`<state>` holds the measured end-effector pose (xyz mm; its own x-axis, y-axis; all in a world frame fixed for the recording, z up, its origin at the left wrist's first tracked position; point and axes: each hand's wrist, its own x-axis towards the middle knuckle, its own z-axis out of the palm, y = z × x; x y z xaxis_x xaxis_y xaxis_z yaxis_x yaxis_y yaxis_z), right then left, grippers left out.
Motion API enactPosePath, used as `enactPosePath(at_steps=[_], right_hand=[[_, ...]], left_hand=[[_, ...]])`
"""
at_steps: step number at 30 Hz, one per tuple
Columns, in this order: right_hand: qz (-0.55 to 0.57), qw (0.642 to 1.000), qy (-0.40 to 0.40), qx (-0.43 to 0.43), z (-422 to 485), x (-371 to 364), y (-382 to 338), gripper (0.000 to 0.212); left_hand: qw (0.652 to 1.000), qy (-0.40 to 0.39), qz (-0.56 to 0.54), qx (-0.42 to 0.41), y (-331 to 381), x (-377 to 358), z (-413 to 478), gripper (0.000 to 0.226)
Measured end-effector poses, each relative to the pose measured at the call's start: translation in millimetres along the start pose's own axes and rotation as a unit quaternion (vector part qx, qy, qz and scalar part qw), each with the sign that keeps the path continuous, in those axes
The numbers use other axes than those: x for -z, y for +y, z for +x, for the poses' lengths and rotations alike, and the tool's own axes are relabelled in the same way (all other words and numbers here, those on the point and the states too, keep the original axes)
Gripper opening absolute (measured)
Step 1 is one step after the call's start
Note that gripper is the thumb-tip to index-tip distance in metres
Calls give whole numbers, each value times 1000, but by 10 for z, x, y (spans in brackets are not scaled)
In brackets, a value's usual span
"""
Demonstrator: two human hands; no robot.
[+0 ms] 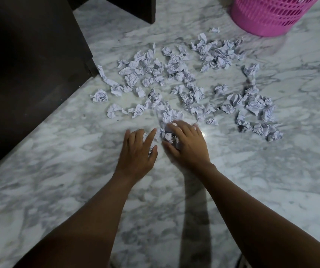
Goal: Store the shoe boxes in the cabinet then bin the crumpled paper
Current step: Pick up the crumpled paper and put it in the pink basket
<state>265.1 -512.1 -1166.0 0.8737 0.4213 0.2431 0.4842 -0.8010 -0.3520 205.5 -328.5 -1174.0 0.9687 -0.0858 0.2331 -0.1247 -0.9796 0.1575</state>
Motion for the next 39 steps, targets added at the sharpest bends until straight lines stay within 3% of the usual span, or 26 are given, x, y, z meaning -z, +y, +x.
enactPosePath(at_steps=[5,11,17,20,23,29,35,39], right_hand=[[70,996,62,4,11,-61,-63,18],[138,984,77,-86,51,16,-77,32],[180,967,145,-105,512,215,-262,25],[189,970,123,-92,805,178,-268,24],[142,986,43,-74,932,-17,-192,25],[-24,1000,-15,-7,841,-213,-157,41],[15,996,-83,11,827,-127,-132,50],[41,990,-121,52,769,-133,-7,70]], left_hand=[[999,42,30,3,20,35,97,27],[994,71,-10,80,-74,59,222,26],[968,164,-40,187,-369,221,548,19],[959,174,-65,215,-518,206,722,16],[960,143,-79,226,-654,134,826,20],[985,-16,-80,151,-936,-117,845,53],[980,105,-55,158,-764,112,878,39],[959,105,-64,256,-851,135,906,71]])
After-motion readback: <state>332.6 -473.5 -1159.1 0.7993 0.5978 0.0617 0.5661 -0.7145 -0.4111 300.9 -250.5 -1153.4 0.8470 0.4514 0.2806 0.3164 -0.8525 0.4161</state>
